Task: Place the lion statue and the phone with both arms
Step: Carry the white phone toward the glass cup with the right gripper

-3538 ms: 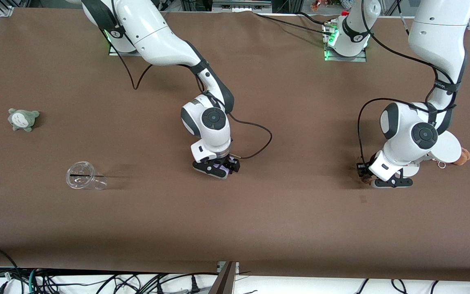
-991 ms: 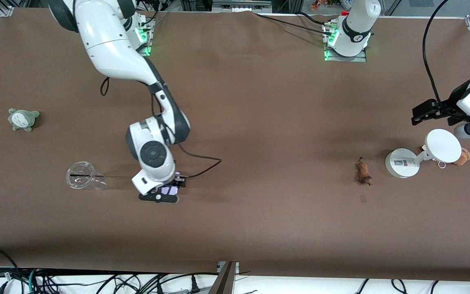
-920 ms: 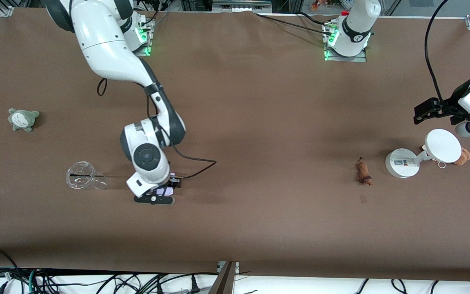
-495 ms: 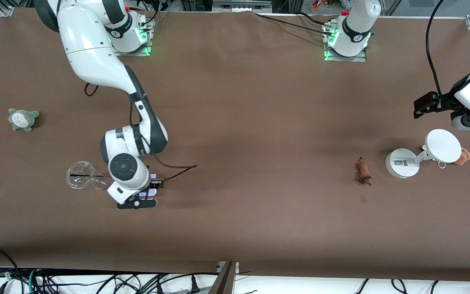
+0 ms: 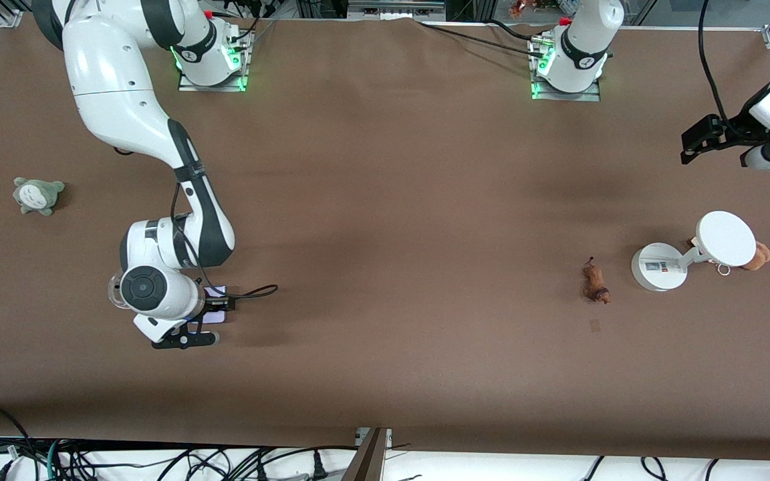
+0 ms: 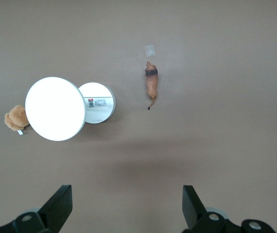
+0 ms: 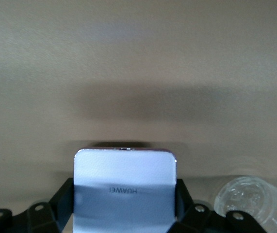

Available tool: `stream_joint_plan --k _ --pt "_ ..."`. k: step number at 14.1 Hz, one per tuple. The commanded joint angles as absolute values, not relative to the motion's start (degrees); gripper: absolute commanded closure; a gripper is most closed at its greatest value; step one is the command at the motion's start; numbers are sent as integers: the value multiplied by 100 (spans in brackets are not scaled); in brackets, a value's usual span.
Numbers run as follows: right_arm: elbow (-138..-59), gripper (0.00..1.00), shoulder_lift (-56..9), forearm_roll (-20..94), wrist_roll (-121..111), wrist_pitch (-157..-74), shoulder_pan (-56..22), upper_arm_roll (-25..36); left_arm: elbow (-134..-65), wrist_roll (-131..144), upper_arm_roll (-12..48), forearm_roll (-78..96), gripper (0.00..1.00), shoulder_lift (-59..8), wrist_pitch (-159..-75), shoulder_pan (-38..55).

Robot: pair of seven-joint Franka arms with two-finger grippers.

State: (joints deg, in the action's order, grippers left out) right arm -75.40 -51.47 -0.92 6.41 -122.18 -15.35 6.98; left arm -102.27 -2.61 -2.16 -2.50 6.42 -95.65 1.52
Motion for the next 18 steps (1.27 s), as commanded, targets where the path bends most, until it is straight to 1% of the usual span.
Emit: stream_joint_plan --k 1,6,10,16,17,18 --pt "-7726 62 -5010 -9 536 -12243 -1433 615 -10099 -290 -167 -316 0 536 -9668 123" --pt "-7875 62 -5027 -9 527 -12349 -1397 615 -10064 -141 -202 -281 0 492 -9686 114" --pt "-7910 62 -5036 -18 519 -12410 -1362 615 -9721 -132 -220 -264 0 404 -9615 71" --pt "-7928 62 -5036 -18 475 -12471 -1318 615 -9712 -141 -176 -299 0 396 -9527 70" --pt "-7980 61 -5036 -18 483 -12524 -1318 615 -9712 -123 -158 -325 0 396 -9527 79" --pt "-8007 55 -5036 -18 483 -12585 -1318 615 -9712 -123 -158 -334 0 396 -9527 79"
